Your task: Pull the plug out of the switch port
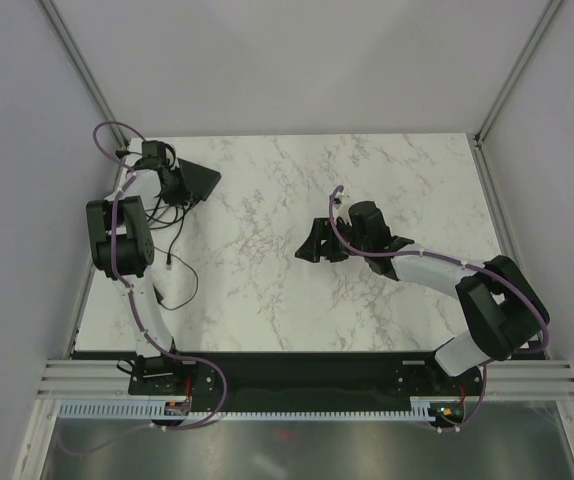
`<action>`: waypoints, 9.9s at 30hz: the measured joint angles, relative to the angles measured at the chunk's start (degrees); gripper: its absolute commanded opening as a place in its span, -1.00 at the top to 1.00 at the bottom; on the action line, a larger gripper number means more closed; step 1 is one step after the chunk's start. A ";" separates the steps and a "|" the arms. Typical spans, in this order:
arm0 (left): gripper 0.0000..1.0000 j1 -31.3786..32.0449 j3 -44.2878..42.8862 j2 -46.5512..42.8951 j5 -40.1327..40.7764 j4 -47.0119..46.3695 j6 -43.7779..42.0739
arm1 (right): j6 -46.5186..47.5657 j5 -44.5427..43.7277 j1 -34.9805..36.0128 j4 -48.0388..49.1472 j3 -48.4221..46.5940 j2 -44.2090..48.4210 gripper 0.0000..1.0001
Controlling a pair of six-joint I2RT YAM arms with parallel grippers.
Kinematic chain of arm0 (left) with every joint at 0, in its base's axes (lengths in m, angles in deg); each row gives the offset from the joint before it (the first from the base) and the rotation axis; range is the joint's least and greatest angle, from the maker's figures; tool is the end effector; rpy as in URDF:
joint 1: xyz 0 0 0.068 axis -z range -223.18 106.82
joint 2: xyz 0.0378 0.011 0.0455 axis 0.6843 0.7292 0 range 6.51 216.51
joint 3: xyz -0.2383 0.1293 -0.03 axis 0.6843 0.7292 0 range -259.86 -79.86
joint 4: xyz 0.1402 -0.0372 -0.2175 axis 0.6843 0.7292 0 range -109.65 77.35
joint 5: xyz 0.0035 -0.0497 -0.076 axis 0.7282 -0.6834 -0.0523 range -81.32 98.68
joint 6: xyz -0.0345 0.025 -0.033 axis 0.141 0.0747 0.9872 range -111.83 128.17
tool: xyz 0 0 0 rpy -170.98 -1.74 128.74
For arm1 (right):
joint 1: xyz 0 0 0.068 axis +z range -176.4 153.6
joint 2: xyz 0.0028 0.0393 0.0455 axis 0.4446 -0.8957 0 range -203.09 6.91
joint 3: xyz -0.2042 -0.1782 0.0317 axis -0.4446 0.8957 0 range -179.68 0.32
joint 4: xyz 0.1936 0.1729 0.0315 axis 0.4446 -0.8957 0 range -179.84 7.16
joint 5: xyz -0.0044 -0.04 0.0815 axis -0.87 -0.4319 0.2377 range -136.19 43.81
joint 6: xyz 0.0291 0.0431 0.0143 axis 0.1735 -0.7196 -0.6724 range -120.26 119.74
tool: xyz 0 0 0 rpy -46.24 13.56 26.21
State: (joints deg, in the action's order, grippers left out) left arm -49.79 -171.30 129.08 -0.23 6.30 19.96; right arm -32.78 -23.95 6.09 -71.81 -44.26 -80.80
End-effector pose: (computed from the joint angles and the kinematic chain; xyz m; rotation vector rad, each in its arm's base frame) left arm 0.4597 0.0478 0.1691 -0.3518 2.5415 -0.2340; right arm 0.2625 0.1831 0.1967 -0.2461 2.2681 1.0502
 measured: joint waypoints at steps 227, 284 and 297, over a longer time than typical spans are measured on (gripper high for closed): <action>-0.19 -8.63 49.66 -52.48 4.48 -17.40 3.32 | -3.93 17.00 8.48 11.21 -68.57 -61.40 -0.12; 0.14 -7.37 35.76 -32.28 3.91 -15.54 3.63 | -0.17 11.43 8.96 6.99 -59.04 -54.51 -0.13; -0.61 -5.88 25.77 -19.96 -17.59 -13.18 2.19 | 2.91 -5.97 10.25 -5.29 -47.28 -40.68 -0.25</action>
State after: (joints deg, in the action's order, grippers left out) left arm -55.67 -145.53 109.12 -17.82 -6.88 22.14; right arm -29.87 -29.92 16.34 -77.10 -91.54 -121.47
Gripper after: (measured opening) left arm 0.802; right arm 0.630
